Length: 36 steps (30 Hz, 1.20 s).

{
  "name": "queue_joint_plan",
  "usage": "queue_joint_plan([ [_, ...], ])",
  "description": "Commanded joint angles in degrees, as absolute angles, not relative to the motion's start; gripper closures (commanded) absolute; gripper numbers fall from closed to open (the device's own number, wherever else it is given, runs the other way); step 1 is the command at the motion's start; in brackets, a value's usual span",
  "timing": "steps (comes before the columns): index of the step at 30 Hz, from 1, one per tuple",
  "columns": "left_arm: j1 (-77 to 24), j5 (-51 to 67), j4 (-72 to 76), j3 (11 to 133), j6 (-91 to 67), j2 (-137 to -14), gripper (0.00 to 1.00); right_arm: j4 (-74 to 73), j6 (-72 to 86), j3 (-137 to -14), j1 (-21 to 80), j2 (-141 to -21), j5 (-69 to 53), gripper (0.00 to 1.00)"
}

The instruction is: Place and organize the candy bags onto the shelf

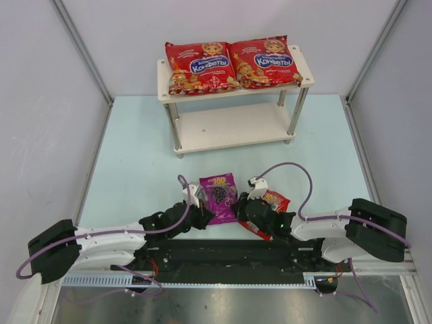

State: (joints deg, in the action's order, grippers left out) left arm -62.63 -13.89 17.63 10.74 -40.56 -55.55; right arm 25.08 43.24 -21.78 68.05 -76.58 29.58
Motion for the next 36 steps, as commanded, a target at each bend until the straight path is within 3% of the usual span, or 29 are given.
queue_joint_plan([
  [1, -63.5, -15.1, 20.7, 13.0, -42.5, -54.0, 1.0, 28.6, 42.3, -21.5, 68.7, -75.5, 29.3, 0.8],
  [8, -63.5, -17.9, 14.2, 17.8, -40.3, -52.7, 1.0, 30.3, 36.0, -24.3, 66.2, -75.6, 22.2, 1.0],
  [15, -63.5, -20.5, 9.6, 22.4, -38.4, -51.6, 1.0, 25.0, 31.7, -28.6, 64.8, -71.8, 22.7, 1.0],
  [22, -62.6, -24.0, 7.3, 32.3, -33.1, -57.1, 1.0, 26.0, 31.1, -30.7, 53.5, -66.8, 16.6, 1.0],
  [36, -48.1, -14.2, 13.2, 48.6, -22.6, -76.3, 1.0, 40.5, 30.0, -36.0, 38.2, -78.8, 6.3, 1.0],
])
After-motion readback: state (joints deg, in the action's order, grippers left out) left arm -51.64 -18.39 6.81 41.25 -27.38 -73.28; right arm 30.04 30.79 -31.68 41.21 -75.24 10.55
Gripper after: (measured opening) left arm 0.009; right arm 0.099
